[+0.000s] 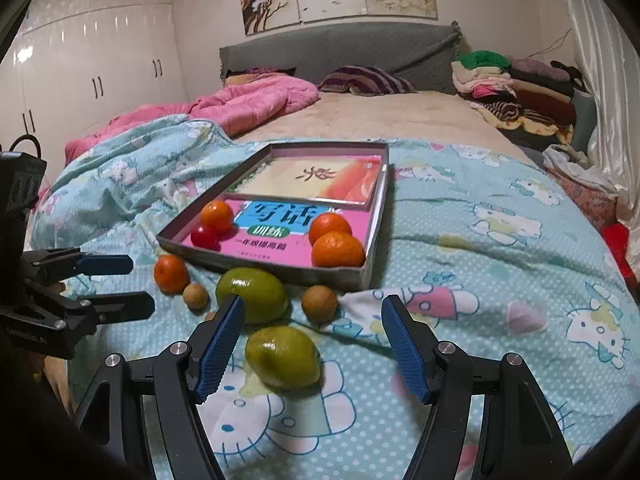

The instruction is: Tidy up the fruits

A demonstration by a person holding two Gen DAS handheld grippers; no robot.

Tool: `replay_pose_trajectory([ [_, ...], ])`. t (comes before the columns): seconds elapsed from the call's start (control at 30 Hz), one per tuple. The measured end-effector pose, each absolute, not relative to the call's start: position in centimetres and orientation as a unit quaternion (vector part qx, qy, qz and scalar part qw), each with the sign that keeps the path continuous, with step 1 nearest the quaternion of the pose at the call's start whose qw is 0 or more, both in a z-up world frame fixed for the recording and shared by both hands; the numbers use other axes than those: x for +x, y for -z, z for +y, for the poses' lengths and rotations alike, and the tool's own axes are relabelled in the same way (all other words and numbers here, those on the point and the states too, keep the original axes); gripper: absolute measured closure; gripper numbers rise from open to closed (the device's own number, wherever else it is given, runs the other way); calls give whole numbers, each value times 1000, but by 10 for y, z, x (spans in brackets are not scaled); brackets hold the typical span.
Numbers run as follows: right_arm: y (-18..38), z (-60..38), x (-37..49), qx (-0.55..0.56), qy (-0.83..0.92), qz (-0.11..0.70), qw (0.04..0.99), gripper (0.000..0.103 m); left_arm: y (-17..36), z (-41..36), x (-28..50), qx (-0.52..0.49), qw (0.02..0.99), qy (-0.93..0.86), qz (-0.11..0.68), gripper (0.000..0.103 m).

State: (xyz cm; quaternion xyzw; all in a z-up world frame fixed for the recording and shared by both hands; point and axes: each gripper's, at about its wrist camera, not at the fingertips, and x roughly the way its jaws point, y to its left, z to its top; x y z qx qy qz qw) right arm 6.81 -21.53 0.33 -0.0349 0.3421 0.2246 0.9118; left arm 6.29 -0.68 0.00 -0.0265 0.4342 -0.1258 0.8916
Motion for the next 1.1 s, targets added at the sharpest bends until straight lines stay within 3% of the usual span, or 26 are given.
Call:
replay_pose_trajectory([
  [0.27,9,-205,61,-55,-235,359,902,31,5,-8,62,-26,892,127,433,20],
  [0.77,29,-194,66,-70,-238,387,888,31,14,-5,67,-40,887,140,438,52],
  [1.1,40,-188,75,-67,-254,399,878,49,20,-8,72,-40,886,140,440,57],
])
